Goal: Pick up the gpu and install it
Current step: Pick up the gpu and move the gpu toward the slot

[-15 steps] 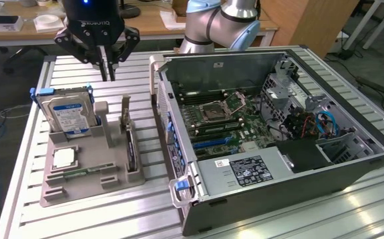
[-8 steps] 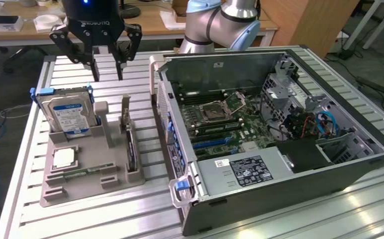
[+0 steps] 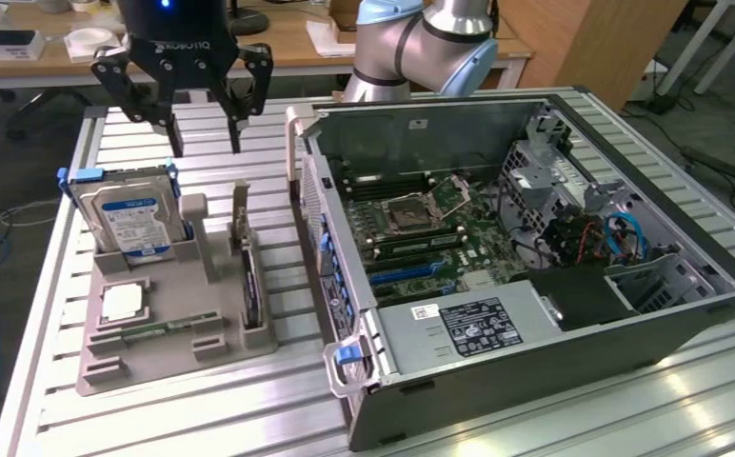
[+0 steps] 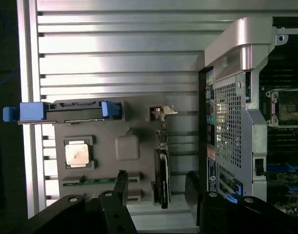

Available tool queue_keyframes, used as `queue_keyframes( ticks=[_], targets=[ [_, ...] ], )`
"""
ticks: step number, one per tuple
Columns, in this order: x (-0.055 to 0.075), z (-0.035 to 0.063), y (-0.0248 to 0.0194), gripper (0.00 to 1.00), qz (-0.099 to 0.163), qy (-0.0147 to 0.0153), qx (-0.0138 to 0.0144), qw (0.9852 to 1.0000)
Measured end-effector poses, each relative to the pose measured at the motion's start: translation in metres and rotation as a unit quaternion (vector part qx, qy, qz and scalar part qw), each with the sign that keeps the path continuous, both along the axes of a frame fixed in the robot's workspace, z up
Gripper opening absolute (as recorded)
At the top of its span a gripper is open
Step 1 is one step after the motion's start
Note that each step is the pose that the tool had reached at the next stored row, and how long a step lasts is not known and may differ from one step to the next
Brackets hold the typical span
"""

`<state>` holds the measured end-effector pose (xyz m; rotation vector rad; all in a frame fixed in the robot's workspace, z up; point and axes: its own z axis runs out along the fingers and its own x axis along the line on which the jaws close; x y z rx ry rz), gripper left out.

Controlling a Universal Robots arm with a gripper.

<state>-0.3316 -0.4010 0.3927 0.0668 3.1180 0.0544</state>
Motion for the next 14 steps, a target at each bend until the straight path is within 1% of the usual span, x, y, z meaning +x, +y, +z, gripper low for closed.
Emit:
queue_keyframes(
  ticks=[2, 3, 4, 10, 11, 14],
  targets=[
    [0.000, -0.0002, -0.0006, 0.59, 0.004, 0.0005, -0.0036, 1.0000],
    [0.000, -0.0005, -0.0013, 0.59, 0.006, 0.0009, -0.0047, 1.0000],
    [0.000, -0.0012, -0.0024, 0.59, 0.007, 0.0012, -0.0049, 1.0000],
    [0.000, -0.0081, -0.0146, 0.59, 0.009, 0.0013, -0.0049, 0.9999],
    [0.000, -0.0091, -0.0160, 0.59, 0.009, 0.0013, -0.0052, 0.9999],
    [0.000, -0.0143, -0.0166, 0.59, 0.009, 0.0013, -0.0055, 0.9999]
  ],
)
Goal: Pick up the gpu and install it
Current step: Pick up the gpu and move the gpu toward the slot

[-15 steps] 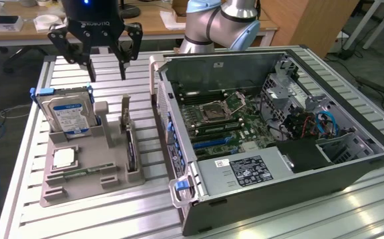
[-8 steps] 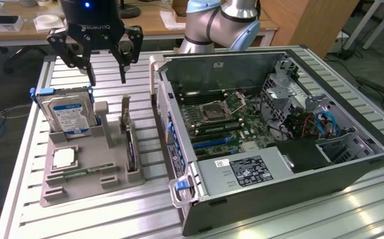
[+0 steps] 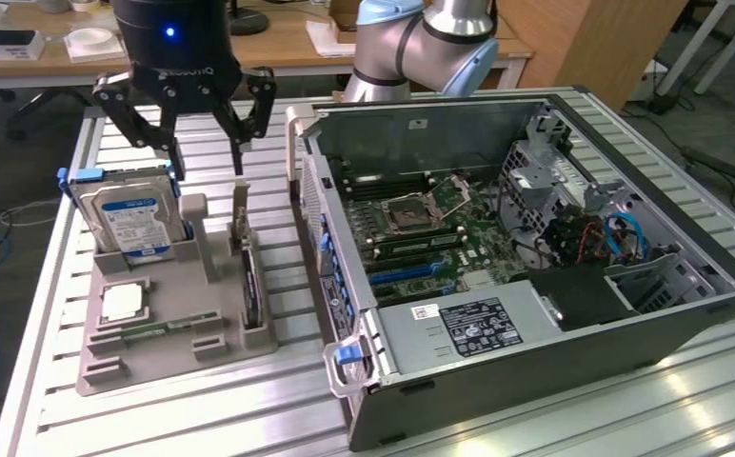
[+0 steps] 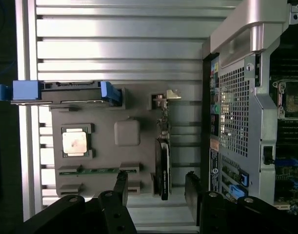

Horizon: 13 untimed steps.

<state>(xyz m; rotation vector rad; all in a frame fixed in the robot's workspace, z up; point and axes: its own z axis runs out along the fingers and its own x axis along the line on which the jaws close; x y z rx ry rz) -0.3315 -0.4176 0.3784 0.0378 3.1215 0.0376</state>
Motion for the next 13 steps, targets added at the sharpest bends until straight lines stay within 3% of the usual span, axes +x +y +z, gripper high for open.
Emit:
queue_keyframes(
  ticks=[13],
  targets=[
    [0.000, -0.0227, -0.0091, 0.59, 0.000, 0.0001, -0.0006, 1.0000]
  ],
)
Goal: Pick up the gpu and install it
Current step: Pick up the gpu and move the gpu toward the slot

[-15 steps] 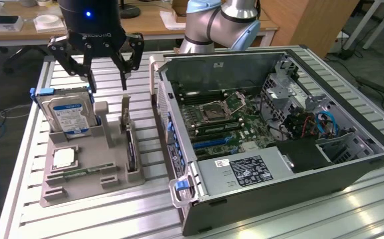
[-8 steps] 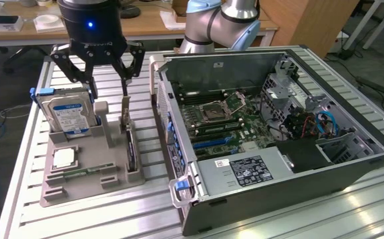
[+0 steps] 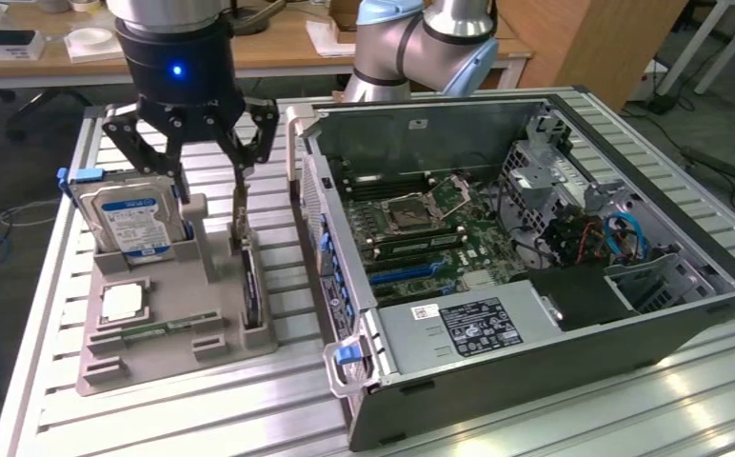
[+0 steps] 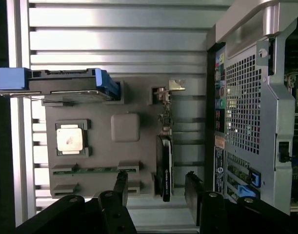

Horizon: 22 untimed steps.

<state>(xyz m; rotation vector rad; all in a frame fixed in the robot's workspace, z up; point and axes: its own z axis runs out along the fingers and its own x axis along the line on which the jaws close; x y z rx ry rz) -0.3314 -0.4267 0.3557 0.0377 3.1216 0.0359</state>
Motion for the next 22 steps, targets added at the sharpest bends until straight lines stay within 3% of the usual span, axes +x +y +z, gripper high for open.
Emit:
queue_keyframes(
  ticks=[8, 22],
  targets=[
    [0.000, -0.0142, -0.0051, 0.59, 0.000, -0.0001, 0.0000, 1.0000],
    [0.012, -0.0243, -0.0055, 0.59, 0.000, 0.0000, -0.0002, 1.0000]
  ],
)
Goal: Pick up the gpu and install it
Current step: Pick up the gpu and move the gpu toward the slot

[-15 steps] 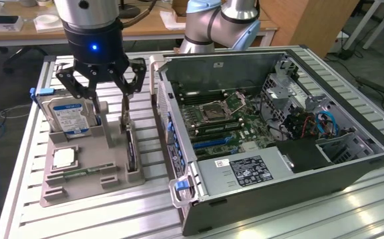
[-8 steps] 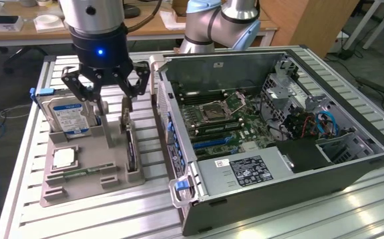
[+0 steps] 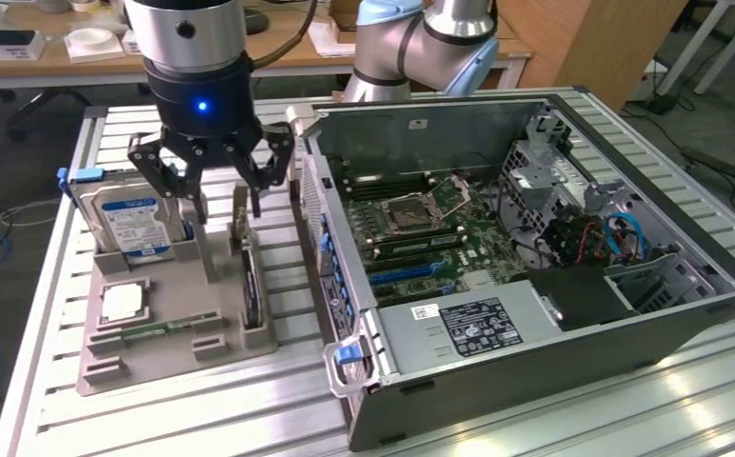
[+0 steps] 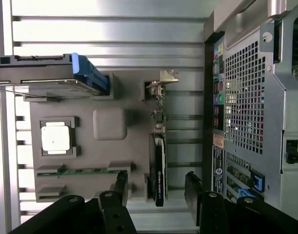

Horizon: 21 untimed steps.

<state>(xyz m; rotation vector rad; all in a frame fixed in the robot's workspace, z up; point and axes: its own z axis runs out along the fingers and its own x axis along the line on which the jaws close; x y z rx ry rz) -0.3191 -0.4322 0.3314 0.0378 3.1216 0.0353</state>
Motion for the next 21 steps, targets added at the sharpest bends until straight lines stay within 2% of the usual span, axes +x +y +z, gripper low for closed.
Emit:
queue_keyframes(
  ticks=[21],
  targets=[
    [0.002, -0.0194, -0.0020, 0.59, 0.000, -0.0002, 0.0000, 1.0000]
  ],
)
